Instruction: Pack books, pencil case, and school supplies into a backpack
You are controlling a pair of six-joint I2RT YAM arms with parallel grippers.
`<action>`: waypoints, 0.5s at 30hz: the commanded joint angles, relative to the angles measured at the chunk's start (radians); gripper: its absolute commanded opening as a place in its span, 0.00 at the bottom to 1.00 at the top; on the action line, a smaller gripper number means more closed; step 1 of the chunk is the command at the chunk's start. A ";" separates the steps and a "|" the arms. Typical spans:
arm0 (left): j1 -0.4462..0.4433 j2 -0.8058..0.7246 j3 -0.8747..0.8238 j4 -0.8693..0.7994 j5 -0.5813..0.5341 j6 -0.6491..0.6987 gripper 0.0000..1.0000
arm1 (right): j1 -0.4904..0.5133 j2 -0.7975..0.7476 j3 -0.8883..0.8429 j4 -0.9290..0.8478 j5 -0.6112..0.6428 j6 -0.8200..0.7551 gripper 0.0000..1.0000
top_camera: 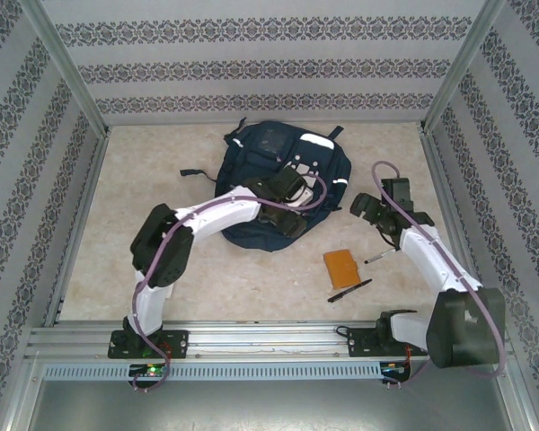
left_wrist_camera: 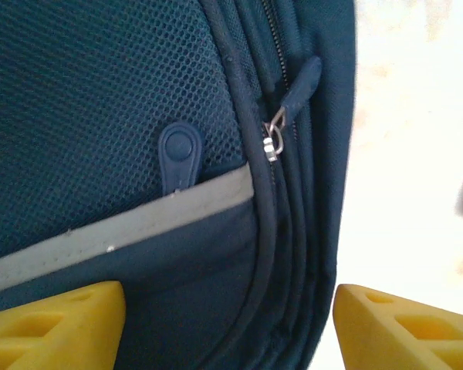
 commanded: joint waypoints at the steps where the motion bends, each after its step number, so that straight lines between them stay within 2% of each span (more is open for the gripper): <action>1: 0.005 0.047 0.066 -0.016 -0.142 -0.054 0.69 | -0.048 -0.028 -0.046 0.017 -0.118 -0.020 0.98; 2: 0.005 0.062 0.073 -0.018 -0.178 -0.058 0.64 | -0.050 -0.023 -0.042 0.024 -0.157 -0.046 0.98; 4: 0.005 0.084 0.095 -0.033 -0.249 -0.041 0.43 | -0.048 -0.003 -0.020 0.035 -0.278 -0.121 0.98; 5: 0.005 0.093 0.115 -0.053 -0.288 -0.031 0.35 | -0.038 0.005 -0.008 0.037 -0.297 -0.141 0.98; 7: 0.005 0.085 0.137 -0.070 -0.316 -0.003 0.20 | -0.017 0.013 0.006 0.063 -0.295 -0.174 0.98; 9: 0.006 0.048 0.130 -0.047 -0.292 0.027 0.00 | 0.005 0.027 0.027 0.085 -0.242 -0.202 0.98; 11: 0.006 -0.010 0.111 -0.008 -0.241 0.059 0.00 | 0.017 0.058 0.045 0.124 -0.234 -0.277 0.98; 15: 0.006 -0.132 0.097 -0.011 -0.139 0.092 0.00 | 0.017 0.159 0.120 0.194 -0.362 -0.442 0.98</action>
